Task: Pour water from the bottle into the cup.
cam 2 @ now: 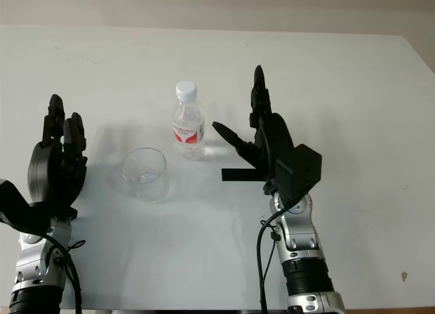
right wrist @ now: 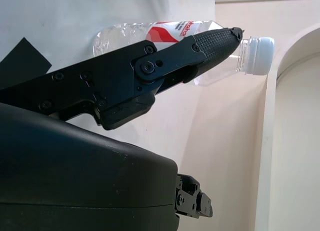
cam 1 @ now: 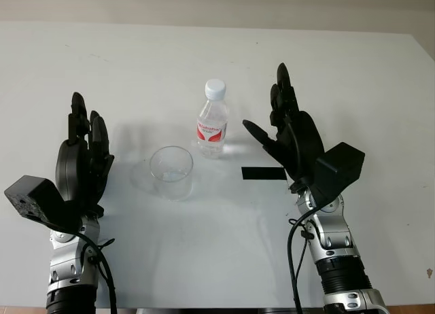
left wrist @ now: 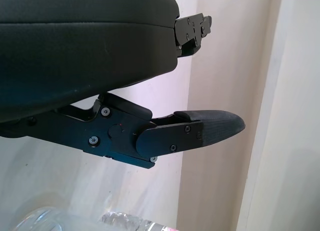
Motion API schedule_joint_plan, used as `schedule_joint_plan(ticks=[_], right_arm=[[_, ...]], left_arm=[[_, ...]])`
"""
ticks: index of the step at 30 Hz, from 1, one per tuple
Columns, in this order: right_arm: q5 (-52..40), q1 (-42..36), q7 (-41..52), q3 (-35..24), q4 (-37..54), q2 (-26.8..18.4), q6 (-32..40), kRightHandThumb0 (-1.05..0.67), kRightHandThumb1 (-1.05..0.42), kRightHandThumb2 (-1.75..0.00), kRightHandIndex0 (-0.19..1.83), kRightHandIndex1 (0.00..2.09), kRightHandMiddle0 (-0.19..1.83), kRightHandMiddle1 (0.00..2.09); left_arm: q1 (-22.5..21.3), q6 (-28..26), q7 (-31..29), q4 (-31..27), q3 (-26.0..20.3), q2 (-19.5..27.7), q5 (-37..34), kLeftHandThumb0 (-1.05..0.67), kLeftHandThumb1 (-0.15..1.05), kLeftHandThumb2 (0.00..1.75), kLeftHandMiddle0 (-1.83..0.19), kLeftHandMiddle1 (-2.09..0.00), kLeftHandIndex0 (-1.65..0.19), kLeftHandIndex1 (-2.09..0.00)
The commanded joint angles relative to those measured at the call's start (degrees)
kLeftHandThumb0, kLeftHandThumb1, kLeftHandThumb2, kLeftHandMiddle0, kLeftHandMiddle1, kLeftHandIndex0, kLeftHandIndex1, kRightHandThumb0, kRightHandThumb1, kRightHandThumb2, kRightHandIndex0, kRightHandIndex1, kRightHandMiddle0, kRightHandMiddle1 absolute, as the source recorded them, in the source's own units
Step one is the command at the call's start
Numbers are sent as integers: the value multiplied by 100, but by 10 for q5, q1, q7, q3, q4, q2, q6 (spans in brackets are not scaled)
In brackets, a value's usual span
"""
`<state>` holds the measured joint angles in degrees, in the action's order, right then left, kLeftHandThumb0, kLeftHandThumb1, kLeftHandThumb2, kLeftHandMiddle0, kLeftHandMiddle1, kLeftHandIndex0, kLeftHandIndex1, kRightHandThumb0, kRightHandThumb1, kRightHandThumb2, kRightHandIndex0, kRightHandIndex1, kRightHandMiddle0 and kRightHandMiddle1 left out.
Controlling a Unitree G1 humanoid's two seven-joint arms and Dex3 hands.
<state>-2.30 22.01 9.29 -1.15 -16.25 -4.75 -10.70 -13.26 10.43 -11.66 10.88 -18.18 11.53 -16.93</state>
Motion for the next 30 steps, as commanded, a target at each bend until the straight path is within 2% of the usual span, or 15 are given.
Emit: schedule_joint_plan(ticks=[1,12,30], right_arm=[[4,3,0,1,-13,-4,-10,-83,-98,-5,-19,0,-19,0],[12,28,22,11,-69,-5,-29,-87,-97,-5,-19,0,-19,0],[52,160,33,50,-193,10,-79,-95,-95,-5,-19,0,-19,0]], left_arm=[[-5,7,-7,1,0,11,4,-76,105,56,19,-1,19,0],[-15,11,-4,12,-1,18,6,-75,105,54,19,-3,18,-2],[-23,5,-2,12,3,15,0,-74,105,54,19,-4,18,-3]])
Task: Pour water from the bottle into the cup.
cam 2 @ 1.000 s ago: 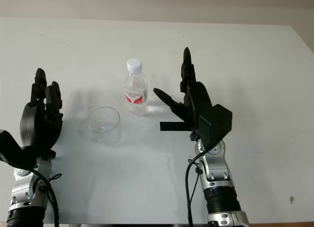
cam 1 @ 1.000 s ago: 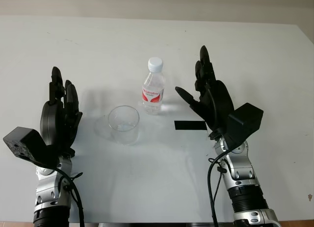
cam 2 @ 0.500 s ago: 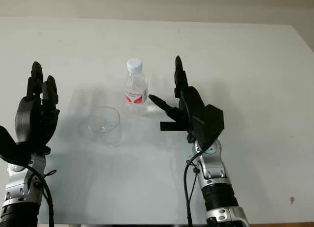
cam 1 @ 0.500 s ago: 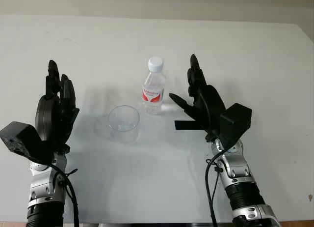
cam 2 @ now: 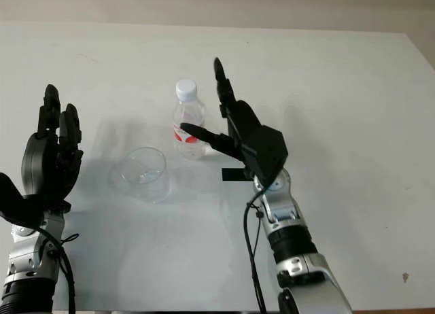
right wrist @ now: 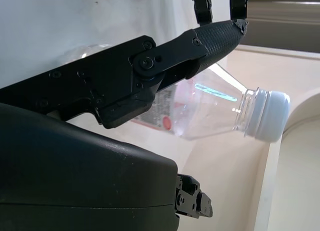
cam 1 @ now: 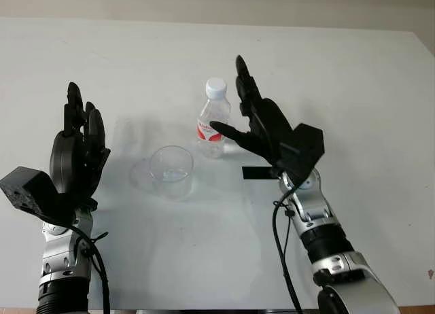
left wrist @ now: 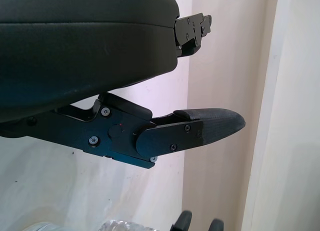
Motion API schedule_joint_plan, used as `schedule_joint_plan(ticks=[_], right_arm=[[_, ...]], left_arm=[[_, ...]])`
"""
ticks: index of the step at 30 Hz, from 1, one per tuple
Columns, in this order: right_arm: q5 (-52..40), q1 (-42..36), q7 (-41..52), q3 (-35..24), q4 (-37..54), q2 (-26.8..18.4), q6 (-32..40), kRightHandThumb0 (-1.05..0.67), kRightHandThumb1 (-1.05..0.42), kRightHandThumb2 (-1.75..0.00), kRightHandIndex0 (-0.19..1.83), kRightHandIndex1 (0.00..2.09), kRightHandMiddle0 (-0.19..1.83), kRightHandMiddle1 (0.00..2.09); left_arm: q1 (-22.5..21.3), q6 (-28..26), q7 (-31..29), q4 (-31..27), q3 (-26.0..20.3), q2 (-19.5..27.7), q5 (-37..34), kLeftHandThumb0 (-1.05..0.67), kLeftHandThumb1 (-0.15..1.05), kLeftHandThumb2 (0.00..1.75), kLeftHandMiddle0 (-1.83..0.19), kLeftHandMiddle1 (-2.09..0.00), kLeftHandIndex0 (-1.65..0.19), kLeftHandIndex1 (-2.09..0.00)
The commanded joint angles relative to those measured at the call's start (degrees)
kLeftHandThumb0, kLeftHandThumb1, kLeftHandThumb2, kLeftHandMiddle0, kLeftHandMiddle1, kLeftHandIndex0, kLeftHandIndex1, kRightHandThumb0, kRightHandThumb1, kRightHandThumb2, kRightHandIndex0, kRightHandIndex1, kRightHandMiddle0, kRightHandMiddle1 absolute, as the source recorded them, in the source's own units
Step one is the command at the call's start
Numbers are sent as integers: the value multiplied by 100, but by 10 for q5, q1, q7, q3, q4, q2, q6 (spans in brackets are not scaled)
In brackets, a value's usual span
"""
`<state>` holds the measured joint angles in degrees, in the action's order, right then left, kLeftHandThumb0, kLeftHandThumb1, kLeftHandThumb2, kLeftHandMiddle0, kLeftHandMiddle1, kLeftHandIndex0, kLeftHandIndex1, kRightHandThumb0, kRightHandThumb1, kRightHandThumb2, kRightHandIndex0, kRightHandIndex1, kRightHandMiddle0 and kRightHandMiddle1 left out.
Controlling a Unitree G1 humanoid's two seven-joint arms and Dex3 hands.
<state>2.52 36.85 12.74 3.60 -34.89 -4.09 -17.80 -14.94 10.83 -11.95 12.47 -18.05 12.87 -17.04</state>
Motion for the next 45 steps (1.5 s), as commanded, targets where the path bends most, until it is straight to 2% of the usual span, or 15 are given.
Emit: schedule_joint_plan(ticks=[1,15,27,32,34,35,36,38,41,43,45], right_arm=[[9,15,-4,5,-12,3,-11,-94,-95,-5,-19,0,-19,0],[-8,54,2,-1,-102,33,-16,-98,-97,-6,-19,0,-19,0],[-62,86,73,-26,-170,55,-2,-91,-95,-5,-19,0,-19,0],[-76,95,87,-38,-187,63,-4,-80,-92,-4,-19,0,-19,0],[-79,99,87,-41,-190,65,1,-67,-91,-4,-17,2,-9,6],[-76,101,86,-40,-192,64,1,-58,-92,-5,-8,9,-2,14],[-73,103,88,-39,-193,63,-1,-49,-92,-5,-5,35,-8,56],[-66,106,88,-35,-197,61,-6,-36,-93,-5,-15,121,-17,133],[-53,110,87,-30,-202,58,-12,-31,-92,-5,-9,166,-17,179],[-44,114,91,-25,-207,55,-20,-32,-91,-5,-4,181,-12,196],[-35,119,100,-18,-213,51,-29,-32,-90,-5,12,201,8,207]], left_arm=[[-6,1,0,-4,1,2,1,-74,105,54,19,-4,18,-3],[-16,1,0,5,-1,5,2,-74,105,55,19,-4,19,-3],[-14,7,-1,7,1,6,6,-73,105,56,19,-3,19,-3],[-15,11,-1,13,-1,5,6,-74,105,55,19,-3,19,-3],[-16,13,-4,15,-1,6,4,-74,105,55,19,-4,19,-4],[-16,13,-4,16,-1,6,4,-74,105,55,19,-3,19,-4],[-17,13,-4,15,-1,6,4,-74,105,55,19,-3,19,-4],[-17,11,-4,14,-2,6,3,-74,105,55,19,-4,19,-4],[-18,12,-3,15,-1,5,3,-74,105,55,19,-4,19,-4],[-18,13,1,15,-1,4,5,-74,105,55,19,-5,19,-4],[-18,14,2,15,-2,4,5,-74,105,55,18,-5,18,-5]])
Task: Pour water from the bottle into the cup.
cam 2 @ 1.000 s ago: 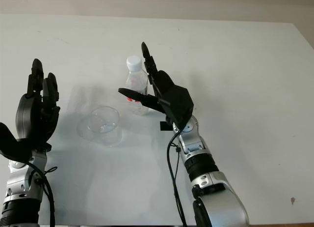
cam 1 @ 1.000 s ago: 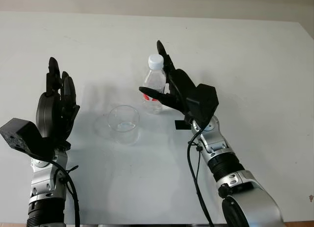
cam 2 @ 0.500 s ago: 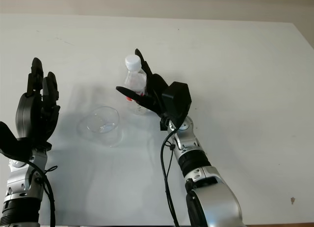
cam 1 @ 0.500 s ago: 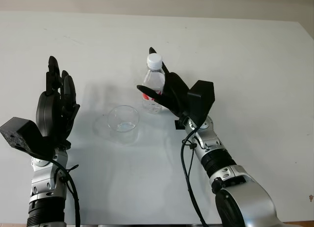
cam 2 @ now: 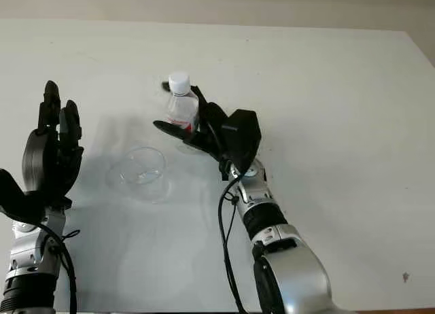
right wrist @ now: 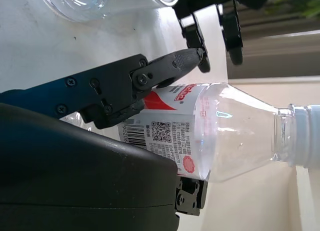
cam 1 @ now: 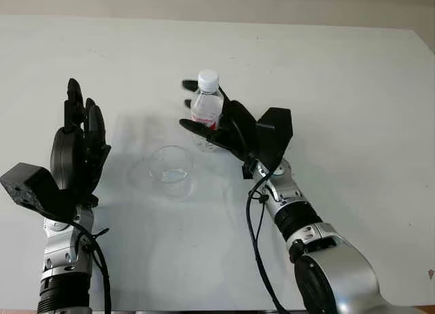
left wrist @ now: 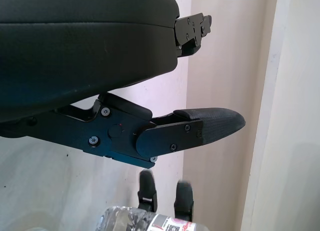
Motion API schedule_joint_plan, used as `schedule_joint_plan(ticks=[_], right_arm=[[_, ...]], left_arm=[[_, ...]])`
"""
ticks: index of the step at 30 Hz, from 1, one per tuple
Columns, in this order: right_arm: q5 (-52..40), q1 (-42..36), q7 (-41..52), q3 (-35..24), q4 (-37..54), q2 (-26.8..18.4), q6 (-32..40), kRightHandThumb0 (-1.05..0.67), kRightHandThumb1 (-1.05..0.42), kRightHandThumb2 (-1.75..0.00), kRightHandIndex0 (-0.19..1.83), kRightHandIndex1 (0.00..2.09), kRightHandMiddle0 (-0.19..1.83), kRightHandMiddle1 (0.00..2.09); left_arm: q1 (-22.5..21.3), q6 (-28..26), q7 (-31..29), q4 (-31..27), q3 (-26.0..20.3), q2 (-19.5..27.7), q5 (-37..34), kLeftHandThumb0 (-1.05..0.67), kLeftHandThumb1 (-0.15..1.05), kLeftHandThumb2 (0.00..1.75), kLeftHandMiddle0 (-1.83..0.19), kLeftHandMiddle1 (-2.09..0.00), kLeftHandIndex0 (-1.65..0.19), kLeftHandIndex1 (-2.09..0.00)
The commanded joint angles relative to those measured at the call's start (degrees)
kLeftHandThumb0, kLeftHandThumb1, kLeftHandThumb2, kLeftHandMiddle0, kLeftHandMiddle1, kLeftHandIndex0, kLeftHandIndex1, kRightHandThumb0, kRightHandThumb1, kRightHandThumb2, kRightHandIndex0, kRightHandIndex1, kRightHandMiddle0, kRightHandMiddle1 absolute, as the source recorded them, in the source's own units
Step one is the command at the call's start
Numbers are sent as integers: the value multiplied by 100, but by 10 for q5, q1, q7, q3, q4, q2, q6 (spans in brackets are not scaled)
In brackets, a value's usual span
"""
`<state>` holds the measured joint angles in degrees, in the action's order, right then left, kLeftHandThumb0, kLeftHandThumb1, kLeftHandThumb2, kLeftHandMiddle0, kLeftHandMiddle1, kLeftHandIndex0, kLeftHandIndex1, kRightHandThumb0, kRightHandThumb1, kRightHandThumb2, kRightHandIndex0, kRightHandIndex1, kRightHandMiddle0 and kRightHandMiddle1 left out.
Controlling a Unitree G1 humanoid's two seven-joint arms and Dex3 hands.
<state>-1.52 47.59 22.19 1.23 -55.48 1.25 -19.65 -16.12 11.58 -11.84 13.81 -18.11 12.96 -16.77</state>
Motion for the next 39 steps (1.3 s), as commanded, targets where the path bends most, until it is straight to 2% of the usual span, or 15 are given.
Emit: schedule_joint_plan(ticks=[1,2,6,9,13,15,17,23,27,28,31,34,37,39], right_arm=[[10,13,10,9,-9,-5,-16,-33,-91,-5,27,205,19,208],[17,15,13,14,-10,-8,-19,-33,-91,-5,36,207,26,209],[63,20,-2,43,-9,-22,-24,-50,-100,-7,101,208,82,209],[92,22,-15,61,-2,-28,-20,-53,-104,-16,125,209,109,209],[109,17,-40,68,-6,-28,-51,-46,-105,-36,143,209,127,209],[115,15,-63,68,-10,-26,-61,-42,-105,-50,167,209,147,209],[117,14,-84,66,-13,-24,-68,-40,-105,-56,179,209,160,209],[111,15,-142,51,-17,-23,-74,-39,-105,-62,183,209,169,209],[111,37,-195,32,-21,-41,-88,-37,-105,-60,183,209,169,209],[109,41,-198,28,-22,-43,-90,-36,-105,-58,179,209,158,209],[111,57,-215,19,-26,-59,-98,-36,-105,-57,170,209,142,209],[129,76,-240,22,-31,-83,-124,-36,-105,-50,141,209,111,209],[159,86,-260,39,-31,-102,-141,-36,-105,-46,126,209,97,209],[175,89,-266,48,-32,-110,-151,-36,-105,-44,123,209,93,209]], left_arm=[[-7,8,1,2,-1,3,2,-73,105,55,19,-5,19,-4],[-6,9,1,2,-2,3,2,-73,105,55,19,-4,19,-4],[-5,13,-1,2,-1,4,1,-72,105,57,19,-4,19,-4],[-5,13,-4,3,-1,5,0,-73,105,57,19,-3,19,-2],[-4,17,-5,7,-4,5,-1,-74,105,56,19,-3,19,-2],[-4,19,-5,9,-5,6,0,-75,105,55,19,-4,19,-2],[-4,19,-5,10,-5,7,1,-75,105,54,19,-4,19,-3],[-6,22,-8,16,-5,8,-1,-75,105,54,19,-4,18,-3],[-6,21,-5,14,-4,8,2,-75,105,53,19,-4,18,-4],[-6,22,-5,14,-3,9,3,-75,105,53,19,-4,18,-4],[-6,19,-4,12,-2,8,3,-74,105,55,19,-4,19,-4],[-6,18,-1,9,-2,7,3,-74,105,55,19,-4,18,-4],[-5,17,-1,7,0,6,2,-74,105,55,19,-4,19,-4],[-4,17,-1,6,1,6,2,-74,105,55,19,-4,19,-4]])
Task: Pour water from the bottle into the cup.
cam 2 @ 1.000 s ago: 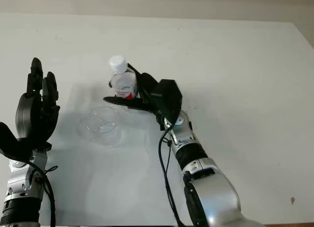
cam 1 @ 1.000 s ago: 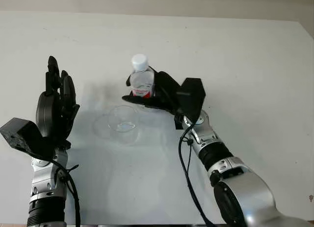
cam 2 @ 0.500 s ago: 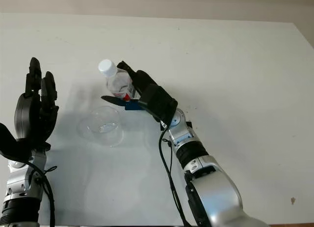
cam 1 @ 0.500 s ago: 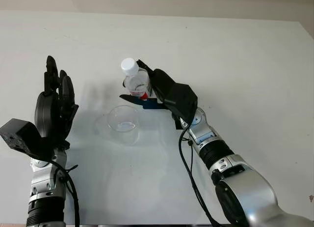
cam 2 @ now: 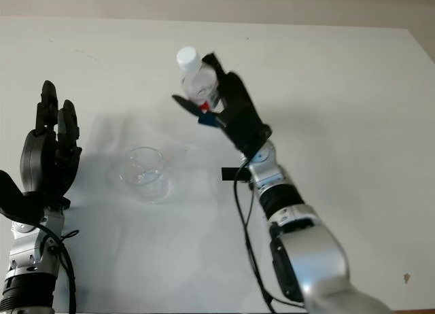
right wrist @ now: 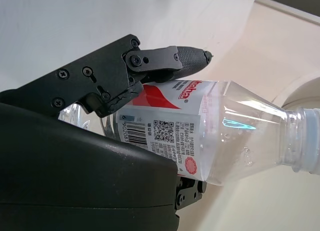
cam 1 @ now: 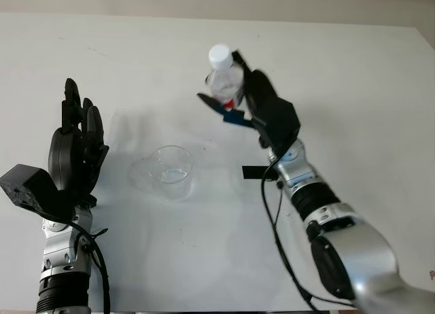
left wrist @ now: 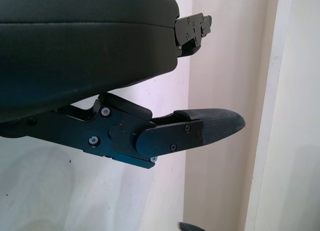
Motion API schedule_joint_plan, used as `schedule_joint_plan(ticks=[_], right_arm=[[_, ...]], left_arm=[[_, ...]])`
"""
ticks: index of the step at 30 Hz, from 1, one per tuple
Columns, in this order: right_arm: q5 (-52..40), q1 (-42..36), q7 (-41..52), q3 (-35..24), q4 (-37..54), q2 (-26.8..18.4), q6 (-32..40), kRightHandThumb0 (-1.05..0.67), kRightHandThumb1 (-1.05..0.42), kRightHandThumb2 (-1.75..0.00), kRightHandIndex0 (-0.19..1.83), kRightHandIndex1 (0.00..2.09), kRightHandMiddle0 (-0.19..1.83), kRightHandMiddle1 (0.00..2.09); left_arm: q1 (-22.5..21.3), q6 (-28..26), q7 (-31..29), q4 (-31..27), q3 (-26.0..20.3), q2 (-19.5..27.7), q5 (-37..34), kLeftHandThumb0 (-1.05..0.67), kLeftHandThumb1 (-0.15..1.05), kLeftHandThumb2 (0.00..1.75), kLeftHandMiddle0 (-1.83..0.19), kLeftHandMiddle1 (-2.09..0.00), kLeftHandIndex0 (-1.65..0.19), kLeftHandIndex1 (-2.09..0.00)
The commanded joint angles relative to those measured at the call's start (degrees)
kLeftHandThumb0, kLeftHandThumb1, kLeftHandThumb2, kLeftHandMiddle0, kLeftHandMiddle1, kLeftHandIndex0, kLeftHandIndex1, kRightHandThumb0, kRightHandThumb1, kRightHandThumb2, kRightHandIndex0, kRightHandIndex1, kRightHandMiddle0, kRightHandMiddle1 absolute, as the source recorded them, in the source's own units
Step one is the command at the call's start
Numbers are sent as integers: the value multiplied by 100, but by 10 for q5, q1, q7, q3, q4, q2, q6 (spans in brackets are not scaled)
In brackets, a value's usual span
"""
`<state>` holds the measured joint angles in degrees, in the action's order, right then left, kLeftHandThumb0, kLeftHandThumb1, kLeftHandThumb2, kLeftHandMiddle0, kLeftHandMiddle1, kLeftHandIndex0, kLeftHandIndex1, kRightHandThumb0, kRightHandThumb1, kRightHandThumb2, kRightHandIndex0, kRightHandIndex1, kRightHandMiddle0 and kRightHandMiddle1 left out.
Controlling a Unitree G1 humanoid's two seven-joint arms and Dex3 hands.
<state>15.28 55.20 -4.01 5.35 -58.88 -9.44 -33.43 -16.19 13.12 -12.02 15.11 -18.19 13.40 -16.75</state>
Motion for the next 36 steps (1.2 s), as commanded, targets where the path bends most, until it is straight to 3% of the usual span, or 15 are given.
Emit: schedule_joint_plan(ticks=[1,6,16,36], right_arm=[[18,15,-4,15,3,-10,-20,-36,-105,-44,122,209,92,209],[136,31,-57,87,18,-58,-60,-36,-105,-33,107,209,72,209],[327,64,-224,210,24,-98,-82,-38,-105,-19,104,209,75,209],[454,124,-442,330,-17,-112,-90,-43,-105,-22,117,209,87,209]], left_arm=[[-4,3,1,-7,2,0,2,-74,105,55,19,-4,19,-4],[-1,2,2,-11,3,-1,2,-74,105,56,19,-4,19,-4],[0,5,6,-8,5,-4,3,-75,105,54,19,-4,19,-3],[-1,4,17,-7,9,-7,4,-76,105,53,19,-5,19,-5]])
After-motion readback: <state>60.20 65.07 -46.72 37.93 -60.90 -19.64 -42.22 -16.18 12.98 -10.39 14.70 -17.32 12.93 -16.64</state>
